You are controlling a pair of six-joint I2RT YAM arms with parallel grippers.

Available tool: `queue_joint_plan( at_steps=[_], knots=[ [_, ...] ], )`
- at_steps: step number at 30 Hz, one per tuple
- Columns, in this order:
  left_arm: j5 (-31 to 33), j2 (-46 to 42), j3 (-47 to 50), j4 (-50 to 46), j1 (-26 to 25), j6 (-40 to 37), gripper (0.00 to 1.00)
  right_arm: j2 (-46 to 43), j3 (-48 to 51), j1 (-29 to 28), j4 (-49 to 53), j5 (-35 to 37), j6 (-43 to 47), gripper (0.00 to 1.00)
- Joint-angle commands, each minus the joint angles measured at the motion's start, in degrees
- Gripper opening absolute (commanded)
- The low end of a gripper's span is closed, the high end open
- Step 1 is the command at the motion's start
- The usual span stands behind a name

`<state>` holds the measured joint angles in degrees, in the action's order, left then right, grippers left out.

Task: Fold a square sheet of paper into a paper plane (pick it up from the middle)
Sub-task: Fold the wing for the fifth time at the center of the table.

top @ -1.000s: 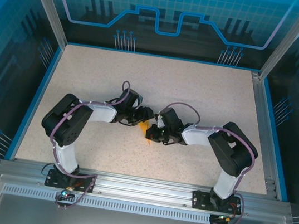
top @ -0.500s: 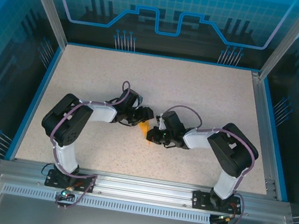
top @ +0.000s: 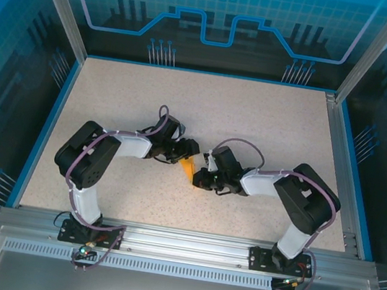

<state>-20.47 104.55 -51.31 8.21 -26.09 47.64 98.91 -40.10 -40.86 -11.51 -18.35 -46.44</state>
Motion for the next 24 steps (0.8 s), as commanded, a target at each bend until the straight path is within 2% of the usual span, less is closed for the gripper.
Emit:
queue_joint_plan(
  at_steps=[1,10,14,19,24],
  knots=[
    [1.2,2.5,-0.7,-2.9,0.6,-1.3,0.59,-2.4,1.2,-0.1,8.0,-0.6,1.2,0.04],
    [0.3,2.8,-1.2,-3.1,0.6,-1.7,0.59,-8.4,-2.0,-0.5,7.4,2.0,0.5,0.05],
    [0.1,3.0,-1.3,-3.1,0.6,-1.7,0.59,-4.4,-6.0,-1.9,5.7,-2.2,0.3,0.05],
    [-0.2,3.0,-1.5,-3.3,0.6,-1.8,0.59,0.4,-9.9,-5.2,8.9,0.6,1.0,0.05],
    [-0.3,2.8,-1.5,-3.3,0.6,-2.0,0.59,1.8,-8.2,-4.4,6.5,2.4,-0.4,0.04]
  ],
)
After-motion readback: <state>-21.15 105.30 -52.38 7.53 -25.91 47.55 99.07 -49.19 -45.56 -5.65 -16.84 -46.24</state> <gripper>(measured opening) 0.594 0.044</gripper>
